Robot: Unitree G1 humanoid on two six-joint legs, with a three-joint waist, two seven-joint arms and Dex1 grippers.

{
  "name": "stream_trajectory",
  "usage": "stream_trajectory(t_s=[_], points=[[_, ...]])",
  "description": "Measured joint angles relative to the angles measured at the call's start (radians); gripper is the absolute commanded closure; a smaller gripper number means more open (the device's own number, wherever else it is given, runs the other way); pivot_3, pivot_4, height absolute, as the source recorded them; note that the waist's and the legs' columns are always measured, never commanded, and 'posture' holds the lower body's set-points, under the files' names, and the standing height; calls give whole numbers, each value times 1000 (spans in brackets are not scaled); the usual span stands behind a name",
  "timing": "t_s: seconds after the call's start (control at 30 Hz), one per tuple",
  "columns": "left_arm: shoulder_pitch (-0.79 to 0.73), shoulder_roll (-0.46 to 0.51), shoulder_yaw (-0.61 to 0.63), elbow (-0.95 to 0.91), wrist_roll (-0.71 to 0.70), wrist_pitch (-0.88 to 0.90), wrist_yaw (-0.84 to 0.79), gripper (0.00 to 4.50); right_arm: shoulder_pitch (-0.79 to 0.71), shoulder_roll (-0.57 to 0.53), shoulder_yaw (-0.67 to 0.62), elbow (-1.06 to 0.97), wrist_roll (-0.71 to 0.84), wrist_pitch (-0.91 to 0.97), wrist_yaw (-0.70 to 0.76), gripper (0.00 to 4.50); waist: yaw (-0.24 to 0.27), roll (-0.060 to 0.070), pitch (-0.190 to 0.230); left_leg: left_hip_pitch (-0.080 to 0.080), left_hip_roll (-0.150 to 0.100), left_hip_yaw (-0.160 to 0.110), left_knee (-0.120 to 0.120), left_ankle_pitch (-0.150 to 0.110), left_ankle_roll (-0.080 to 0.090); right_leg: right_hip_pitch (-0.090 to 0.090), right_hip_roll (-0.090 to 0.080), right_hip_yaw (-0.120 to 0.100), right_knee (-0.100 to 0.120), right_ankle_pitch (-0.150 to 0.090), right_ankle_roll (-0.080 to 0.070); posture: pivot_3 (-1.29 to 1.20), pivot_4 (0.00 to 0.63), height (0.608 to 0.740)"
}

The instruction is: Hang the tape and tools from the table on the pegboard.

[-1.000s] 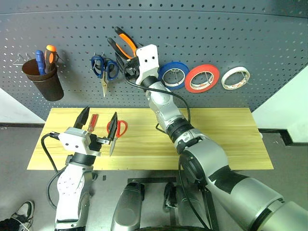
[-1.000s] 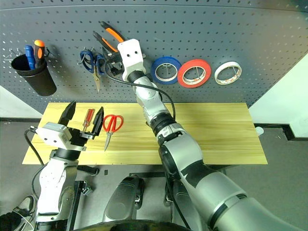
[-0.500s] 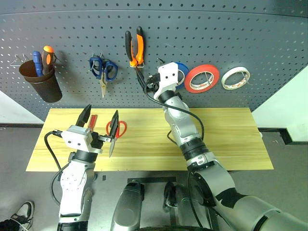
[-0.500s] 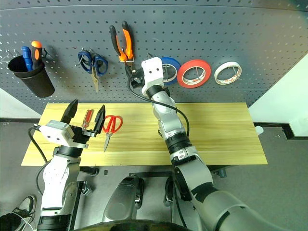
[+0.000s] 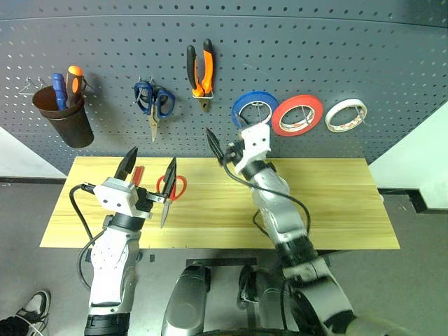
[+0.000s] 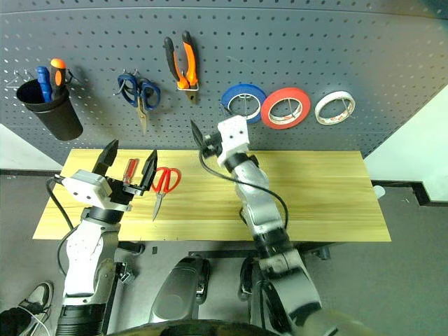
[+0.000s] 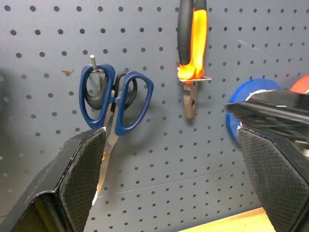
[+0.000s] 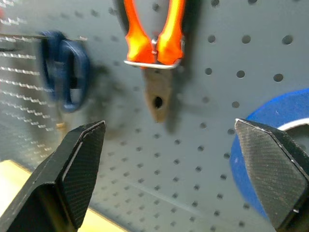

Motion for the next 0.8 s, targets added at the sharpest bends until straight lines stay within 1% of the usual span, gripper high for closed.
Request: stream_trajectory(t_s=[0.07, 0.17, 0.27, 0.33, 0.4, 0.47, 0.53, 0.57, 0.63, 0.7, 0.8], points=[[7, 5, 2, 2, -1, -2, -2, 0, 124, -51, 23, -171, 30, 72, 39, 29, 1, 0, 0, 1, 0, 0, 0, 0, 0, 1, 0, 0, 0, 0, 0, 387, 163, 677], [17, 6, 4, 6, -3, -2, -8, 0, 238, -112, 32, -348, 50, 149, 64, 29, -3, 0, -2, 2, 0, 0, 1, 0, 0, 3, 0, 0, 0, 0, 0, 382, 159, 677], [29, 10, 4, 8, -13, 23, -9, 0, 323, -163, 25, -458, 59, 211, 66, 29, -3, -1, -3, 6, 1, -1, 0, 0, 0, 6, 1, -1, 0, 0, 0, 372, 158, 677], [41, 15, 4, 6, -18, 52, -7, 0, 351, -181, 13, -474, 61, 236, 65, 29, -5, 0, -4, 8, 1, 0, 0, 0, 0, 8, 1, -1, -1, 0, 0, 373, 150, 677], [77, 57, -3, -23, -30, 193, -3, 0, 411, -221, -6, -501, 72, 271, 69, 29, -5, 0, -7, 11, 1, 0, -2, 0, 0, 10, 1, -1, -3, -1, 0, 374, 141, 677], [95, 112, -5, -29, -41, 390, 6, 0, 458, -263, -35, -504, 95, 335, 85, 29, -6, 1, -8, 15, 1, 0, -4, 0, 0, 14, 1, -1, -6, -1, 0, 371, 138, 677], [68, 152, -24, -33, -50, 585, 14, 0, 474, -324, -50, -505, 131, 416, 128, 29, -5, 1, -9, 16, 1, -2, -4, 0, 0, 16, 1, -3, -9, -1, 0, 369, 131, 677], [50, 167, -39, -33, -49, 641, 14, 0, 478, -346, -52, -505, 145, 444, 148, 29, -5, 1, -9, 16, 1, -3, -4, 0, 0, 17, 1, -4, -11, -1, 0, 369, 128, 677], [-10, 170, -67, -31, -36, 752, 34, 0, 478, -377, -58, -502, 170, 483, 184, 29, -4, 2, -13, 16, 1, -3, -4, 0, 0, 18, 0, -4, -11, 0, 1, 366, 119, 677], [-73, 165, -88, -16, -34, 863, 56, 0, 459, -385, -67, -494, 187, 498, 200, 29, -5, 1, -19, 16, 1, -2, -5, 0, 0, 19, 1, -4, -11, 1, 2, 364, 113, 677], [-138, 132, -98, 15, -21, 960, 101, 0, 420, -390, -90, -481, 193, 505, 202, 29, -4, -1, -28, 17, 0, -2, -8, 0, 0, 19, 1, -4, -11, 1, 2, 362, 101, 677]])
